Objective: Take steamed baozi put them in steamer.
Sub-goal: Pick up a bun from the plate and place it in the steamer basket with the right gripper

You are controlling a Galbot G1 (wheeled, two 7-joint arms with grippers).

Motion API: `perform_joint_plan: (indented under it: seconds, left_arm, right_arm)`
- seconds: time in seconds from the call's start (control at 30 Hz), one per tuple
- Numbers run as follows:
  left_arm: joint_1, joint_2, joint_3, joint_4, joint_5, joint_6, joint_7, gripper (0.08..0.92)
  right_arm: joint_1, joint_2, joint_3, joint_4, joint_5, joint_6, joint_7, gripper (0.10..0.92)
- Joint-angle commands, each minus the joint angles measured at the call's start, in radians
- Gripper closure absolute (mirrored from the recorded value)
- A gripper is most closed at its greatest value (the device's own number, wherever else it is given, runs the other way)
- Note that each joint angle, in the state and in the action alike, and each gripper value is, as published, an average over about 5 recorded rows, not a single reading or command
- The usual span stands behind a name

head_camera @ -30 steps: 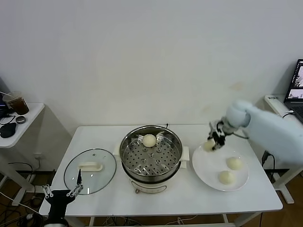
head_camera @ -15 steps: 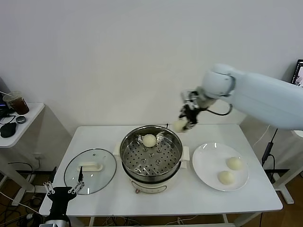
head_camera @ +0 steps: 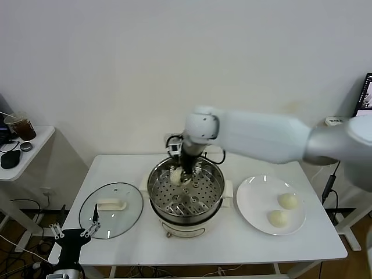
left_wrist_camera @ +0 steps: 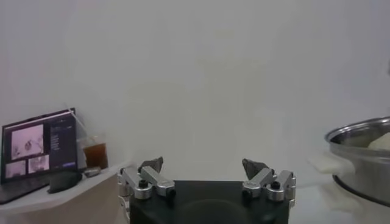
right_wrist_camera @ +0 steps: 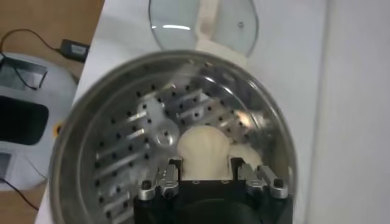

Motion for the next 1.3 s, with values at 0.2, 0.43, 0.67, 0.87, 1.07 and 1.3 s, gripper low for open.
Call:
perform_joint_plan:
  seconds: [0.2,0.43,0.67,0.87,1.07,1.3]
  left_arm:
    - [-0.004,-0.003,-0.002,0.002,0.002,-0.005,-0.001,0.177]
    - [-0.002,-0.002,-0.007,0.002,0.002,-0.008,-0.001,0.177]
    - [-0.005,-0.005,-0.006,0.004,0.002,-0.008,-0.001,0.177]
    - [-0.008,-0.006,-0.003,0.004,0.003,-0.008,0.000,0.177]
    - [-0.008,-0.005,-0.003,0.005,0.002,-0.007,0.002,0.177]
    - [-0.019,0.002,0.004,0.013,0.002,-0.005,0.004,0.177]
  right_arm:
    - [-0.095,0.155,-0.010,-0.114,0.021,-0.059,0.047,0.541]
    - [-0.114,0.177,0.008,-0.160,-0.011,-0.059,0.051,0.541]
    - [-0.105,0.168,0.011,-0.160,-0.024,-0.059,0.043,0.541]
    - [-0.093,0.161,0.012,-0.156,-0.034,-0.058,0.028,0.541]
    - [-0.053,0.110,0.023,-0.103,-0.038,-0.058,-0.006,0.496]
    - [0.143,-0.118,-0.001,0.100,-0.037,-0.004,-0.143,0.295]
